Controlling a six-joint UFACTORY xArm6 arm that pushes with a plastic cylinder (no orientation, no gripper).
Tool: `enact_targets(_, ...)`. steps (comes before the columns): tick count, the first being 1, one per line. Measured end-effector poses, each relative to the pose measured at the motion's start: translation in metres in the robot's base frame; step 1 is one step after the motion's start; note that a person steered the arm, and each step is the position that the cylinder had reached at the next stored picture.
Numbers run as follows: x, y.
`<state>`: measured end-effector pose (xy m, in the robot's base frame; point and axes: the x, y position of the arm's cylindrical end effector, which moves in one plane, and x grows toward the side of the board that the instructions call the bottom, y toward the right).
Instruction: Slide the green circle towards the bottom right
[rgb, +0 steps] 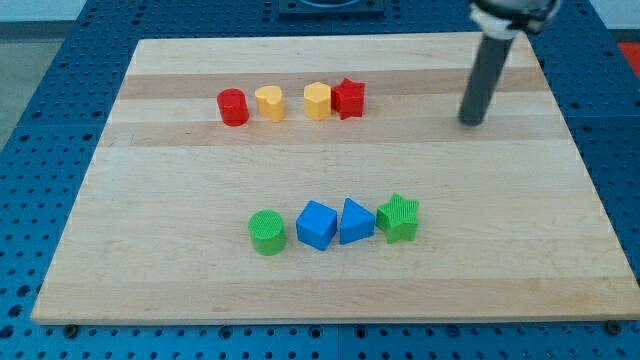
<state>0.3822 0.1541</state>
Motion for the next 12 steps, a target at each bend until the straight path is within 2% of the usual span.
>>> enact_targets(2,0.049,-0.151)
enact_targets(3,0.050,-0.233)
enact_targets(4,0.082,-0.295)
enact_targets(5,0.126,-0.323)
enact_targets(6,0.154,-0.321)
enact_targets(7,0.159,-0.294)
enact_targets(12,0.159,-0.192)
